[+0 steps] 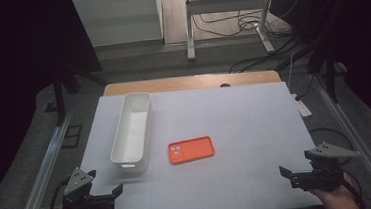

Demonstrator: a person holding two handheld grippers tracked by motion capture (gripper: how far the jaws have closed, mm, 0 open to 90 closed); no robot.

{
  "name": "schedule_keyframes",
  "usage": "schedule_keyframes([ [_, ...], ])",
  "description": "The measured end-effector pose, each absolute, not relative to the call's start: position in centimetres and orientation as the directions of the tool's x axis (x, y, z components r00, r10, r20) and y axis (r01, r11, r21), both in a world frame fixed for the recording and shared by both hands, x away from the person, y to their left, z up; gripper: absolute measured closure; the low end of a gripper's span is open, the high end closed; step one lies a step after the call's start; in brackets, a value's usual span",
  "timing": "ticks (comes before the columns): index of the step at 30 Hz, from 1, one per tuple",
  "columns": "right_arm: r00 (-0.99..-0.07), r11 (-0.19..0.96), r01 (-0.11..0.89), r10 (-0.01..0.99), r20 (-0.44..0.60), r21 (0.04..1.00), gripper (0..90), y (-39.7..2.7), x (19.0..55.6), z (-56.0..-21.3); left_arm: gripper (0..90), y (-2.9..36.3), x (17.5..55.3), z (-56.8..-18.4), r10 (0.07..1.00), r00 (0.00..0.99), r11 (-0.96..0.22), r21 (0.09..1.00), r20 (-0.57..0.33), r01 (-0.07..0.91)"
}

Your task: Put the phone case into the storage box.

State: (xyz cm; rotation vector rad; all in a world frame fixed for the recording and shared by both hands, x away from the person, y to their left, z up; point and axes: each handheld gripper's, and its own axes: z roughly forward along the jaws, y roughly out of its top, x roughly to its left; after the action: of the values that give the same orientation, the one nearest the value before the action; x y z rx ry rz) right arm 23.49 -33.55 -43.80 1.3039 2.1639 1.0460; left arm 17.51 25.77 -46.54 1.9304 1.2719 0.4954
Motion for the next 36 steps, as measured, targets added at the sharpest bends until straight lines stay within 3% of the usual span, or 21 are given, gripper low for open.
schedule_keyframes([
  [36, -0.523, 0.31, 0.581, 0.851, 0.053, 0.753, 0.0, -33.01, 24.1, -43.87, 0.0, 25.86, 17.47, -46.65, 0.878, 0.469, -0.237, 0.766, -0.094, 0.597],
])
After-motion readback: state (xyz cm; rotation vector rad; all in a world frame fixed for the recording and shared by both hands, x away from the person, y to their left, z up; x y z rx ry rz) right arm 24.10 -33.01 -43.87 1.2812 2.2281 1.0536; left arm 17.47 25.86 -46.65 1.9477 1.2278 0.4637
